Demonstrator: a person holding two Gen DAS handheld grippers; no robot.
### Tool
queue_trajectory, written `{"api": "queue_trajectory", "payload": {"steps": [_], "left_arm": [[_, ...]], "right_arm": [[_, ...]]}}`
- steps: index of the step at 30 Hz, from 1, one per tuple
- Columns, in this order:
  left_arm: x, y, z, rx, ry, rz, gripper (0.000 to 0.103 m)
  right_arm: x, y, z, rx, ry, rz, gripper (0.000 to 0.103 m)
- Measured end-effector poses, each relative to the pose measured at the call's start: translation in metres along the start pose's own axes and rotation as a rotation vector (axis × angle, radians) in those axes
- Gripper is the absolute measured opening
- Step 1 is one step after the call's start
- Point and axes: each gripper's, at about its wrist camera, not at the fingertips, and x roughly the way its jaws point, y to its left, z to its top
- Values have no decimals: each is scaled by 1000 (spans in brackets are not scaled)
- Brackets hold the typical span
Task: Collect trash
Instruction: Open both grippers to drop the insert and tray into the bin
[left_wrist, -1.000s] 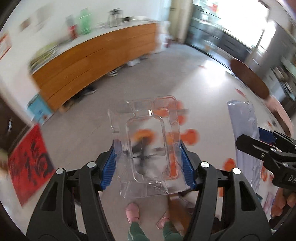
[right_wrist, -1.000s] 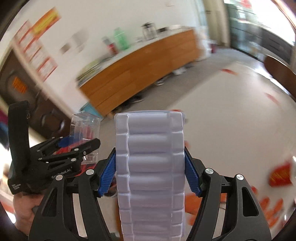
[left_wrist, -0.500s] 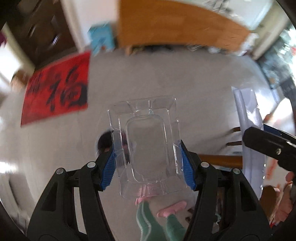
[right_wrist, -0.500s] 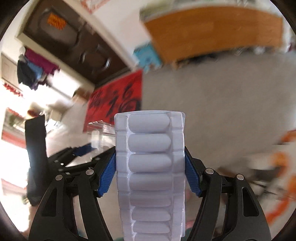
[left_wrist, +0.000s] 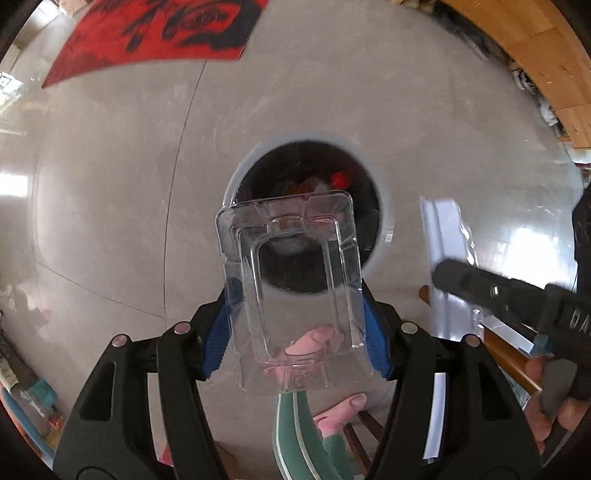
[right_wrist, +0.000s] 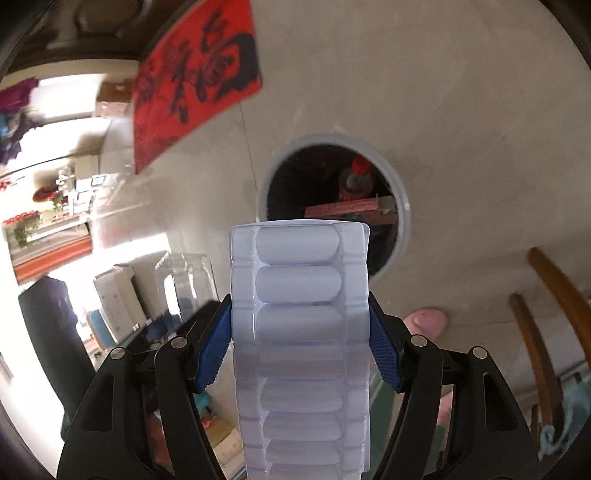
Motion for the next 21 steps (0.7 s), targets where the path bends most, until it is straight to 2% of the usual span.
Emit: {"api": "queue_trajectory", "payload": {"steps": [2,5,7,8,10,15,21], "left_arm": [[20,4,9,9,18,11,60],[29,-4,14,56,3,120,64],[29,-1,12,33,1,118,83],[27,0,13,23,-6,127,86],[26,-2,12,33,-6,129,87],[19,1,7,38,8,126,87],[1,-9,-6,83,-19,124,87]], "right_arm": [[17,-7,11,45,17,29,76],[28,-15,28,96,27,56,79],[25,-26,26,99,27,15,79],[23,-30,26,92,27,4,80],[17,-38,20,84,38,-19,85],[6,-39,21,75,11,-11,85],[-18,-29,10,58,-26,23,85]]}}
